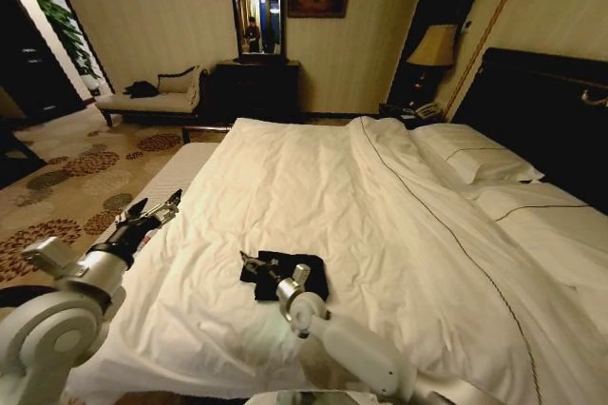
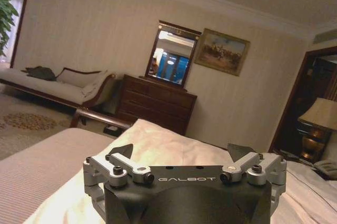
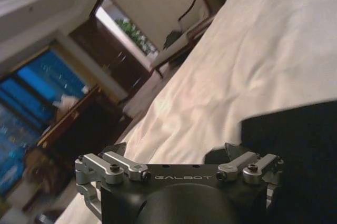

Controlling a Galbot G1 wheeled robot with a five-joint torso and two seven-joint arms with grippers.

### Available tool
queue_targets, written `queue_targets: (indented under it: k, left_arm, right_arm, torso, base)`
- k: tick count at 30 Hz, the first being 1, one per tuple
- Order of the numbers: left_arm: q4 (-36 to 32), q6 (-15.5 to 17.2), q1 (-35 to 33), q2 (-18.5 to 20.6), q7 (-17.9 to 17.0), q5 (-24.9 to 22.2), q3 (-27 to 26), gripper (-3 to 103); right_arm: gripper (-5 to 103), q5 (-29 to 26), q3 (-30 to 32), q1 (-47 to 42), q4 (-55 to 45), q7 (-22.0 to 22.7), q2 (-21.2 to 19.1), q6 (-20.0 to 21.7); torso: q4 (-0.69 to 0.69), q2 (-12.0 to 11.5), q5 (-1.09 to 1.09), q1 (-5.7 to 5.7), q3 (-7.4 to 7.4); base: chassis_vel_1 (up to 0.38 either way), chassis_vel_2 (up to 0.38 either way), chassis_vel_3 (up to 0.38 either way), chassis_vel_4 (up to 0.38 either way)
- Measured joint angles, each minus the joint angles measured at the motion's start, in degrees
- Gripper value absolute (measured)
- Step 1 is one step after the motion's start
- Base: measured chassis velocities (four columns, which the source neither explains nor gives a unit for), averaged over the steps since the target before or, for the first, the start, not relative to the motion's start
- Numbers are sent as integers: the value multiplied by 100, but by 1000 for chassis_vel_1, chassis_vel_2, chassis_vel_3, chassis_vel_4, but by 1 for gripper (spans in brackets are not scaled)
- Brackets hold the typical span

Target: Fold the clothes on the bed.

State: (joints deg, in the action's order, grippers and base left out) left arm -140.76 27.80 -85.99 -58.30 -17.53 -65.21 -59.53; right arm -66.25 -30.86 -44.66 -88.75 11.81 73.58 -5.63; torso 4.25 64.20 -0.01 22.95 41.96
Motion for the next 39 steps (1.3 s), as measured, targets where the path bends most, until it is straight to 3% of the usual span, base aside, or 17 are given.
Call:
queue_targets:
  k: [7,11,14,16,17,21,22,24,25,26,29,30,32,34,35,36,39]
  left_arm:
    - [-21,1,-65,-8,-13,-68,-153,100]
    - [38,13,-58,-10,-16,-80,-107,100]
    - [264,44,13,6,-77,-104,133,100]
    - [416,50,67,10,-185,-23,419,100]
    - [416,50,67,10,-185,-23,419,100]
    - [559,-101,78,-64,-522,800,1123,100]
    - [559,-101,78,-64,-522,800,1123,100]
    - [507,-204,-60,-112,-549,1239,1437,100]
    - [472,-347,-158,-124,-499,1564,1639,100]
    - [472,-347,-158,-124,-499,1564,1639,100]
    - [391,-1059,-475,-115,-192,2750,2187,100]
    - [329,-1213,-584,-107,-73,2941,2278,100]
    - [262,-1299,-675,-102,26,3023,2348,100]
    - [-2,-1395,-904,-124,181,3053,2608,100]
    - [-112,-1400,-986,-149,229,3038,2717,100]
    - [-112,-1400,-986,-149,229,3038,2717,100]
    - [-246,-1429,-1212,-184,454,3197,2872,100]
  right_arm:
    - [100,467,-551,221,-181,-94,105,-41]
    - [100,600,-354,339,-677,-580,-175,-374]
    - [100,610,582,414,-965,-928,-969,-571]
    - [100,633,1302,341,-970,-876,-1537,-643]
    - [100,633,1302,341,-970,-876,-1537,-643]
    - [100,1241,3130,-811,-1293,-57,-2322,-809]
    - [100,1241,3130,-811,-1293,-57,-2322,-809]
    - [100,1777,4448,-1834,-1843,241,-2489,-659]
    - [100,1981,5084,-2395,-2190,361,-2480,-526]
    - [100,1981,5084,-2395,-2190,361,-2480,-526]
    - [100,2750,7085,-4281,-3503,683,-2119,-3]
    - [100,2945,7532,-4855,-3838,702,-1932,53]
    - [100,3099,7816,-5270,-4070,711,-1751,83]
    - [100,3617,8235,-6182,-4689,708,-1014,64]
    - [100,3817,8274,-6427,-4928,709,-672,58]
    - [100,3817,8274,-6427,-4928,709,-672,58]
    - [100,4209,8223,-6877,-5481,678,-42,90]
  torso:
    - [0,0,0,0,0]
    - [-1,0,2,0,0]
    - [-2,1,3,-1,0]
    - [2,1,1,-1,0]
    - [2,1,1,-1,0]
    - [3,0,5,2,1]
    - [3,0,5,2,1]
    - [0,0,2,0,0]
    - [0,1,5,-1,-1]
    - [0,1,5,-1,-1]
    - [2,2,0,-3,-2]
    - [3,2,1,-3,-2]
    - [3,2,2,-3,-2]
    - [2,2,2,-3,-2]
    - [3,2,4,-3,-2]
    - [3,2,4,-3,-2]
    - [-1,3,-5,-4,-2]
  base:
    - [0,0,0,0]
    - [0,0,0,0]
    - [0,0,0,0]
    - [0,0,0,0]
    - [0,0,0,0]
    - [0,0,0,0]
    - [0,0,0,0]
    - [0,0,0,0]
    - [0,0,0,0]
    - [0,0,0,0]
    - [0,0,0,0]
    - [0,0,0,0]
    - [0,0,0,0]
    - [0,0,0,0]
    - [0,0,0,0]
    - [0,0,0,0]
    - [0,0,0,0]
